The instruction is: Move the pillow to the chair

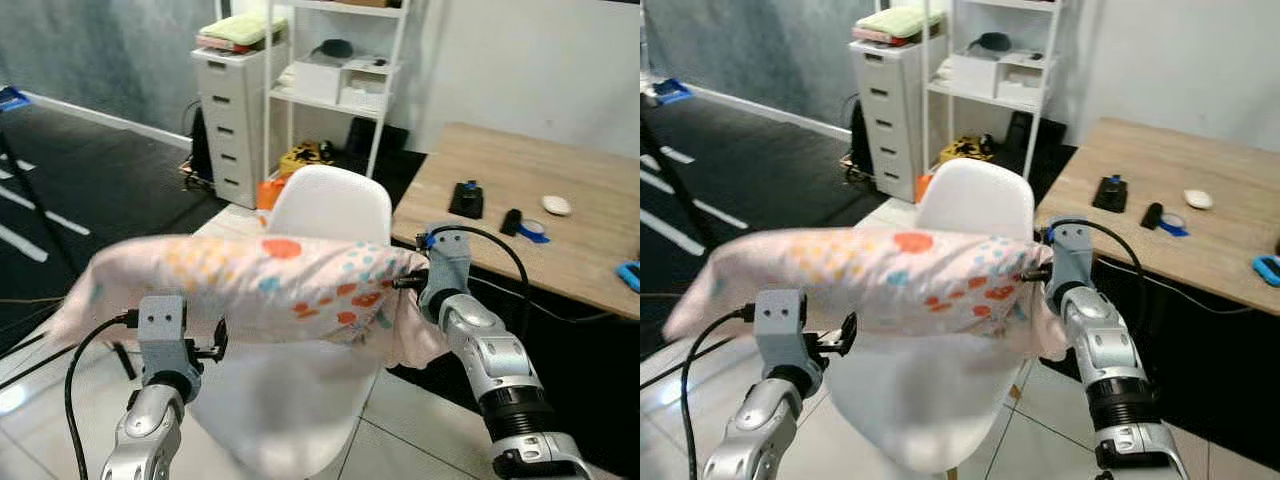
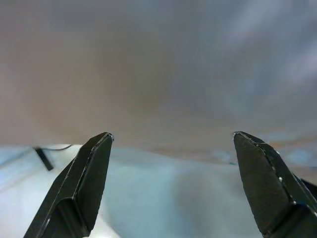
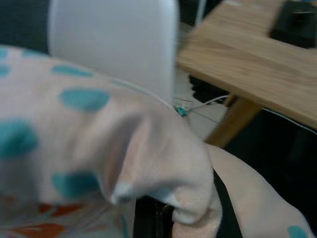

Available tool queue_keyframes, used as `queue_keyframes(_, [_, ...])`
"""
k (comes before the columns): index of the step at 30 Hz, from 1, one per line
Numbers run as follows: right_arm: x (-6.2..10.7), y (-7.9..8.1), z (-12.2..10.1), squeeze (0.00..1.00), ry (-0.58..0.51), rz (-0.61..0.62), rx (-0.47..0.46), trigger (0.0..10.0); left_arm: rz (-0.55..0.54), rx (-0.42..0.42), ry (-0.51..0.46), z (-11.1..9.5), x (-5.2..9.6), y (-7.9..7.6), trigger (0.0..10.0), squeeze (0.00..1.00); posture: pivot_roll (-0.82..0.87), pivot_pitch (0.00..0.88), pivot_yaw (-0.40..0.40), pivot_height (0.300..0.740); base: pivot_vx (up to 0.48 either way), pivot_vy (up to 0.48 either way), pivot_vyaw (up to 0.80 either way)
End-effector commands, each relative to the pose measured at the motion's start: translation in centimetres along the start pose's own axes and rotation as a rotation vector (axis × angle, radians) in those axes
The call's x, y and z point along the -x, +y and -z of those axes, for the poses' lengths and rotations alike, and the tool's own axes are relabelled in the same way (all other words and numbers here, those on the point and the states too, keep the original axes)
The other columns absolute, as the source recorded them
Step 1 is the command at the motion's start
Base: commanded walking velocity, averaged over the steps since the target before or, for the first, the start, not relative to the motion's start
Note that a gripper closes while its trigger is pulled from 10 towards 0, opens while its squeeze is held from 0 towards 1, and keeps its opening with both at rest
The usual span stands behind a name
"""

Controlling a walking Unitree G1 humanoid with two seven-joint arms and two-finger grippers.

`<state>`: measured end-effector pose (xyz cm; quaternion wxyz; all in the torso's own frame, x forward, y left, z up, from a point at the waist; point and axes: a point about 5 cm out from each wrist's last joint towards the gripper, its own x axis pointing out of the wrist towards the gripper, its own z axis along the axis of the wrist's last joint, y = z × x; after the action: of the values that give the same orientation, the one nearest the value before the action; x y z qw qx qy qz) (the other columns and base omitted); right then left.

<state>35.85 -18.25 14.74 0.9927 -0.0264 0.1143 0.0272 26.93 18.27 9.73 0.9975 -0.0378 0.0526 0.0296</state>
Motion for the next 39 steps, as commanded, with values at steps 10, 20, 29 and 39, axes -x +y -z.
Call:
queue_keyframes(10, [-0.1, -0.4, -0.9, 0.0, -0.046, 0.041, -0.01, 10.0, 0.016, -0.041, 0.01, 0.2, 0.1, -0.1, 10.0, 0.0, -0.19, 0.029, -0.039, 0.74, 0.0, 0.155, -0.34])
queue_keyframes(20, [-0.1, -0.9, -0.8, 0.0, -0.043, 0.067, -0.004, 10.0, 0.03, -0.045, 0.008, 0.2, 0.1, -0.4, 10.0, 0.0, -0.19, 0.028, -0.037, 0.74, 0.0, 0.353, 0.0])
queue_keyframes(29, [-0.2, -1.2, -0.9, 0.0, -0.047, 0.083, -0.003, 10.0, 0.044, -0.05, 0.004, 0.1, 0.1, -0.7, 10.0, 0.0, -0.19, 0.026, -0.036, 0.74, 0.0, 0.382, 0.0])
queue_keyframes(39, [-0.2, -1.4, -1.1, 0.0, -0.053, 0.091, 0.0, 10.0, 0.062, -0.053, -0.007, -0.1, -0.1, -1.1, 10.0, 0.0, -0.19, 0.019, -0.035, 0.74, 0.0, 0.377, 0.0])
